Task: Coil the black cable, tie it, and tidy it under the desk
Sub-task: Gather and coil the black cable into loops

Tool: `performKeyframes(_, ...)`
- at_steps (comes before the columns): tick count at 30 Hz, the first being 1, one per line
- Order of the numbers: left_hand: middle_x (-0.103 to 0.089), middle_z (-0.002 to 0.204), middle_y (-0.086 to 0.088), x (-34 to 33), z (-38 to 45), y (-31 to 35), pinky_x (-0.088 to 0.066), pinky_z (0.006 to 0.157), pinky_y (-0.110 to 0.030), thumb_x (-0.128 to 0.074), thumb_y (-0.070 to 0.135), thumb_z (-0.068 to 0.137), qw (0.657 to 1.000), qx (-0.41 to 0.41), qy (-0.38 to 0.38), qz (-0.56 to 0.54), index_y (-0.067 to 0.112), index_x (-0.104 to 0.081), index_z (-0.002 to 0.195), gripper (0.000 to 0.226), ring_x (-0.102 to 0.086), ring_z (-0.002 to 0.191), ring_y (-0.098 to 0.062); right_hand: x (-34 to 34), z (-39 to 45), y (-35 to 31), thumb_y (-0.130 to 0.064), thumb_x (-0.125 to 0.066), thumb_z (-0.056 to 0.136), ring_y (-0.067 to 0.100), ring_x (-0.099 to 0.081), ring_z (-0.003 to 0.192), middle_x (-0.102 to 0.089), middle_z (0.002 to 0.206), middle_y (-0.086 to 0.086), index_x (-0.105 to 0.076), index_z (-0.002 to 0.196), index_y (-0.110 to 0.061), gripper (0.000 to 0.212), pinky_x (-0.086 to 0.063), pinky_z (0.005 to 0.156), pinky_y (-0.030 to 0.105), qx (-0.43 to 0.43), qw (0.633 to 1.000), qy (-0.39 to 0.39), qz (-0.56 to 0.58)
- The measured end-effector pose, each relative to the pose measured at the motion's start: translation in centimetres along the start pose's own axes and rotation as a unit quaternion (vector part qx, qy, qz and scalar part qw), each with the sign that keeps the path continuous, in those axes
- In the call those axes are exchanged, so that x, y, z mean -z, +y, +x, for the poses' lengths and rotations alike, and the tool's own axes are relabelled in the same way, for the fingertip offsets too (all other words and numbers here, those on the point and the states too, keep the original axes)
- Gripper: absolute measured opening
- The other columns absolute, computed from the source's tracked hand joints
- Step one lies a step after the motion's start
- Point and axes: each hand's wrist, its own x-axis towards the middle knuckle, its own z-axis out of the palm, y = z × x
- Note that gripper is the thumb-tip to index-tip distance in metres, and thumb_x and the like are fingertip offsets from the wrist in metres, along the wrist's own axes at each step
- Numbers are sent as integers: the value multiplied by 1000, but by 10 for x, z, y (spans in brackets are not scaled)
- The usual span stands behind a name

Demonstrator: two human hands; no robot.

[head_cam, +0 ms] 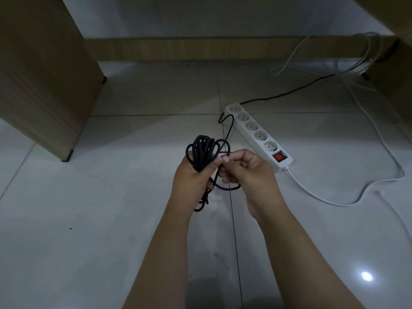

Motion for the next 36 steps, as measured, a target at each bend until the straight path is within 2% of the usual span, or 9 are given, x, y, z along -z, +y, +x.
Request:
performKeyframes(4,-68,70,7,0,1,-3,-49,51,-19,-85,12,69,997,-1,-70,21,24,-66,84,27,-61,58,-3,4,2,-4,0,-66,83,12,-65,70,-71,77,8,-68,76,-4,8,-51,64,18,-4,999,-15,-32)
performKeyframes(8,-64,62,3,-6,1,-5,-48,49,-17,-70,12,86,997,1,-34,70,19,-64,82,10,-58,47,1,4,2,-6,-7,-69,85,10,-69,82,-75,87,7,-75,76,-13,13,-53,78,17,23,995,-27,-90)
performKeyframes(12,-62,59,5,-5,1,-8,-50,52,-21,-63,24,93,999,20,41,10,16,-68,94,10,-58,49,-2,7,6,-5,-18,-60,94,6,-64,106,-67,119,-2,-70,115,-28,25,-51,94,26,13,993,-25,-116)
performKeyframes(16,-61,65,10,-5,4,-6,-45,53,-12,-57,20,95,994,5,10,108,19,-66,83,16,-59,60,-6,4,1,-1,-52,-69,78,9,-50,128,-52,140,-12,-47,139,-37,66,-46,105,40,-54,974,-153,-158)
performKeyframes(21,-51,56,2,-17,6,10,-43,63,-28,-47,11,94,930,-4,-82,359,20,-42,56,39,-57,63,-23,-7,-4,3,-36,-80,76,8,-68,102,-71,111,-5,-65,114,-24,43,-58,87,33,-55,990,-88,-101)
performKeyframes(24,-63,65,-2,-20,1,10,-53,83,-46,-49,12,93,950,0,-92,297,20,-52,64,30,-67,77,-30,-5,-3,6,-30,-81,76,7,-71,94,-74,103,-4,-69,108,-22,35,-58,73,23,-57,995,-53,-64)
performKeyframes(28,-69,73,4,-20,-6,4,-44,101,-56,-57,16,82,966,-5,-107,236,21,-66,90,13,-68,84,-22,-7,-3,10,-40,-76,77,10,-70,101,-75,106,-3,-73,109,-23,37,-55,91,36,-52,998,-28,-28)
performKeyframes(31,-64,60,10,-21,-7,4,-41,103,-60,-52,27,71,966,-10,-125,224,37,-53,72,10,-66,74,-15,-2,-2,11,-49,-70,75,9,-68,105,-74,109,-6,-73,109,-25,42,-55,92,33,-56,997,-36,-37)
performKeyframes(36,-64,62,9,-25,-5,0,-42,103,-57,-52,22,82,964,-14,-132,232,31,-58,77,12,-64,70,-9,8,-3,8,-21,-72,85,2,-65,111,-71,118,-13,-67,122,-20,37,-53,90,23,-52,991,-117,-50)
